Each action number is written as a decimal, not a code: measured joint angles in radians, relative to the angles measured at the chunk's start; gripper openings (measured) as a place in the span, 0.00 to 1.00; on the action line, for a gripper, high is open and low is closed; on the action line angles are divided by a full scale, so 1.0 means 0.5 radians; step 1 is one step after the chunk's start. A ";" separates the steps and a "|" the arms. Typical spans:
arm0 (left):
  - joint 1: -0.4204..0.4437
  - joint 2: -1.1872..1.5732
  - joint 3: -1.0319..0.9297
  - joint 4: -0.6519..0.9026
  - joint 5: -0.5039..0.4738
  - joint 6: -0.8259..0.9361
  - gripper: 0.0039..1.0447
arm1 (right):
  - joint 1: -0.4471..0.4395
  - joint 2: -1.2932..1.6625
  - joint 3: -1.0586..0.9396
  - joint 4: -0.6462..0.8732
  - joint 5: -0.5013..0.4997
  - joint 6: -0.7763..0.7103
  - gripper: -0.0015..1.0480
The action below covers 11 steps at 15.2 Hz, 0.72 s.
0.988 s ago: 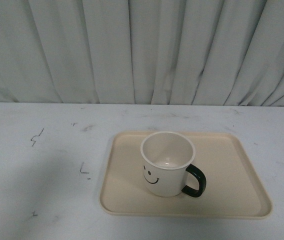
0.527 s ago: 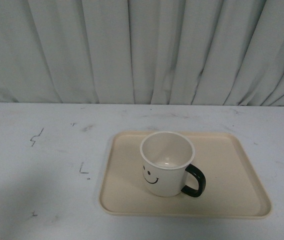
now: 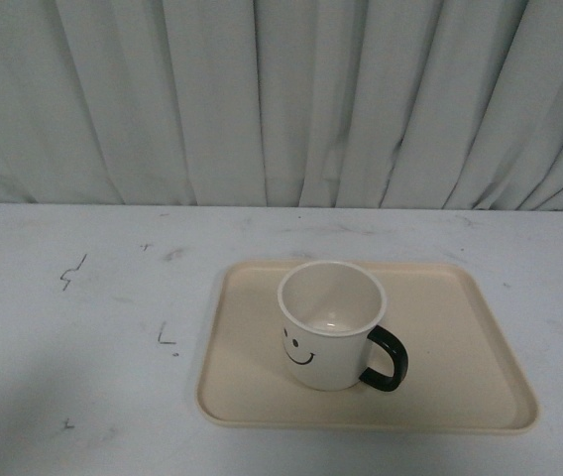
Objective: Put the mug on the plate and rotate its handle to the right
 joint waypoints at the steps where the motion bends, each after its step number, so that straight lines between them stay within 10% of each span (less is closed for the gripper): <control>1: 0.000 -0.066 0.000 -0.073 0.000 0.000 0.01 | 0.000 0.000 0.000 -0.001 0.000 0.000 0.94; 11: 0.000 -0.717 0.002 -0.818 0.000 0.000 0.01 | 0.000 0.000 0.000 -0.001 0.001 0.000 0.94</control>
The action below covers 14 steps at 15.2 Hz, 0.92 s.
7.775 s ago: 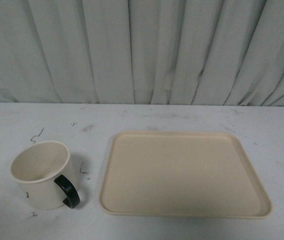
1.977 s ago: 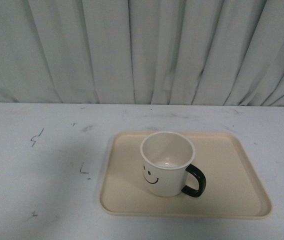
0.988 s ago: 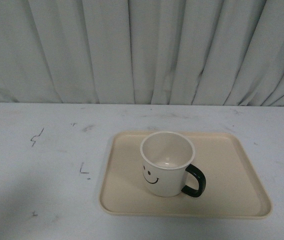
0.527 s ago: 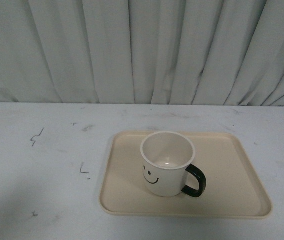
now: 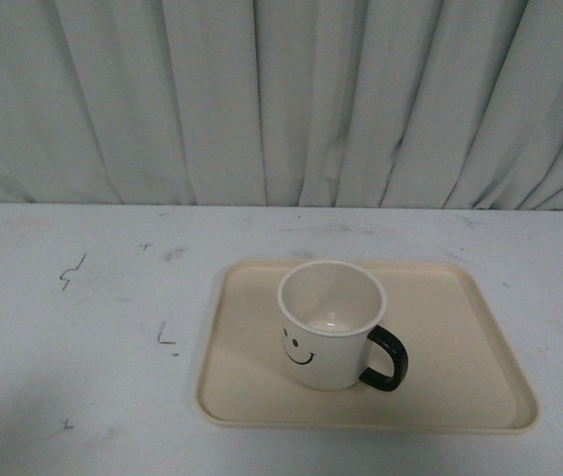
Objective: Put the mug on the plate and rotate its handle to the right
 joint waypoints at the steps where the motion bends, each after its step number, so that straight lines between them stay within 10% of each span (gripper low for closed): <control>1: 0.000 -0.047 0.006 0.060 0.003 0.000 0.01 | 0.000 0.000 0.000 -0.001 0.000 0.000 0.94; 4: 0.000 -0.047 -0.001 0.013 0.001 -0.002 0.02 | 0.000 -0.001 0.000 0.000 0.000 0.000 0.94; 11: 0.000 -0.047 -0.001 0.021 0.000 0.000 0.75 | 0.009 0.021 0.001 0.044 0.007 0.006 0.94; 14: 0.000 -0.047 -0.001 0.022 0.001 0.006 0.94 | 0.276 0.673 0.082 0.542 0.202 0.138 0.94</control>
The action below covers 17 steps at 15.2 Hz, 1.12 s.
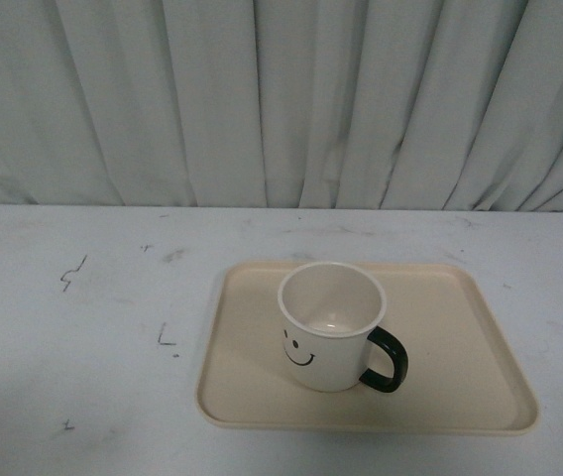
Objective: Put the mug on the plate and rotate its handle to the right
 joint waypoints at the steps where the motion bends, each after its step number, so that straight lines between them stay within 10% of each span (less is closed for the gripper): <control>1: 0.000 0.000 0.000 0.000 -0.001 0.000 0.93 | 0.067 0.212 0.043 0.119 0.023 0.030 0.94; 5: 0.000 0.000 0.000 0.000 -0.001 0.000 0.94 | 0.208 1.447 0.636 0.436 -0.069 0.220 0.94; 12: 0.000 0.000 0.000 -0.001 -0.001 0.000 0.94 | 0.317 2.634 1.499 -0.048 -0.554 0.290 0.94; 17: 0.000 0.000 0.000 -0.001 0.000 0.000 0.94 | 0.514 3.043 1.806 -0.094 -0.379 0.323 0.94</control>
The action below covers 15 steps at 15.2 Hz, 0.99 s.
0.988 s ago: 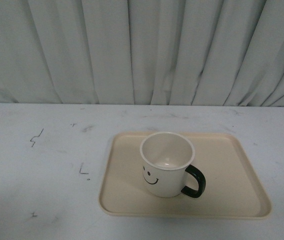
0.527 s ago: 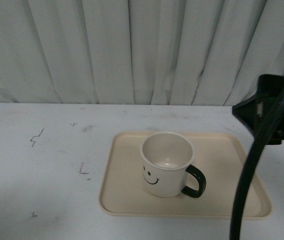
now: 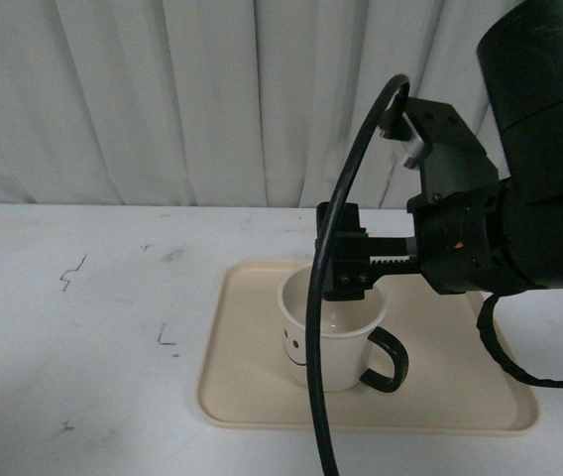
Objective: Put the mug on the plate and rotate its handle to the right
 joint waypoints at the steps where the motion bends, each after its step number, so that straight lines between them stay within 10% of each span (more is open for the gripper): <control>1: 0.000 0.000 0.000 0.001 -0.001 0.000 0.94 | 0.011 0.052 0.036 -0.007 0.047 -0.002 0.94; 6: 0.000 0.000 0.000 0.001 -0.001 0.000 0.94 | 0.022 0.233 0.116 0.008 0.095 0.008 0.90; 13: 0.000 0.000 0.000 0.001 -0.001 0.000 0.94 | -0.024 0.291 0.192 -0.117 -0.044 -0.166 0.09; 15: 0.000 0.000 0.000 0.001 -0.001 0.000 0.94 | -0.105 0.226 0.240 -0.222 -0.089 -0.384 0.03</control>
